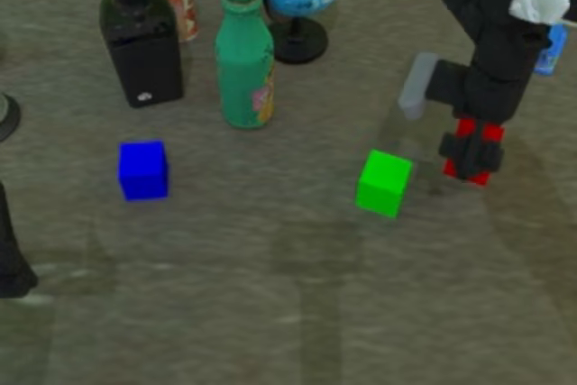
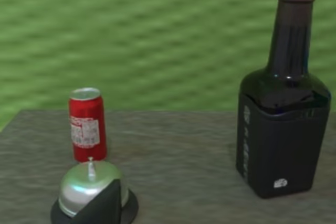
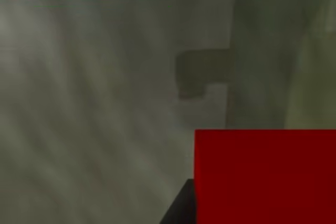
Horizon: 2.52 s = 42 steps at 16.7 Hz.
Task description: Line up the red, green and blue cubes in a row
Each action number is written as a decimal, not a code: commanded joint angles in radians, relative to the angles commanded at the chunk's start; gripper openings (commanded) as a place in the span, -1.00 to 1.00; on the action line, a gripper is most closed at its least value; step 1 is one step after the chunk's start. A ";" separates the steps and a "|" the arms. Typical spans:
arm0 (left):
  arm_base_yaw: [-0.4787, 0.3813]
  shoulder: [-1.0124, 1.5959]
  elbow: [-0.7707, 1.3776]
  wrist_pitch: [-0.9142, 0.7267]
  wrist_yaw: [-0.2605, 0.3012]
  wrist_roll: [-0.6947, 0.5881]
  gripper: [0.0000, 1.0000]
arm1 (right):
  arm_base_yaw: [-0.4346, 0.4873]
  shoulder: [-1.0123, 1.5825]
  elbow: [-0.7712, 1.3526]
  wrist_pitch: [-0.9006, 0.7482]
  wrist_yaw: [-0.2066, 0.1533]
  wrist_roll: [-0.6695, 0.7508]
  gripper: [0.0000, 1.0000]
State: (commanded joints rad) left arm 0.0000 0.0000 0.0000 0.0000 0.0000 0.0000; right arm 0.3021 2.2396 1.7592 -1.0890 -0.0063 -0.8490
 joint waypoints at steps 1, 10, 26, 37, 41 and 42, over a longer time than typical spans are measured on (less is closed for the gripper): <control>0.000 0.000 0.000 0.000 0.000 0.000 1.00 | 0.000 -0.011 0.022 -0.036 0.000 0.001 -1.00; 0.000 0.000 0.000 0.000 0.000 0.000 1.00 | 0.035 -0.012 0.093 -0.104 0.000 0.011 -1.00; 0.000 0.000 0.000 0.000 0.000 0.000 1.00 | 0.627 0.221 0.579 -0.350 0.004 0.223 -1.00; 0.000 0.000 0.000 0.000 0.000 0.000 1.00 | 0.627 0.221 0.318 -0.086 0.003 0.225 -1.00; 0.000 0.000 0.000 0.000 0.000 0.000 1.00 | 0.629 0.223 0.307 -0.075 0.004 0.224 -1.00; 0.000 0.000 0.000 0.000 0.000 0.000 1.00 | 0.629 0.223 0.307 -0.075 0.004 0.224 -0.85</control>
State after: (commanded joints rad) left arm 0.0000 0.0000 0.0000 0.0000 0.0000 0.0000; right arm 0.9307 2.4630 2.0658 -1.1639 -0.0025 -0.6249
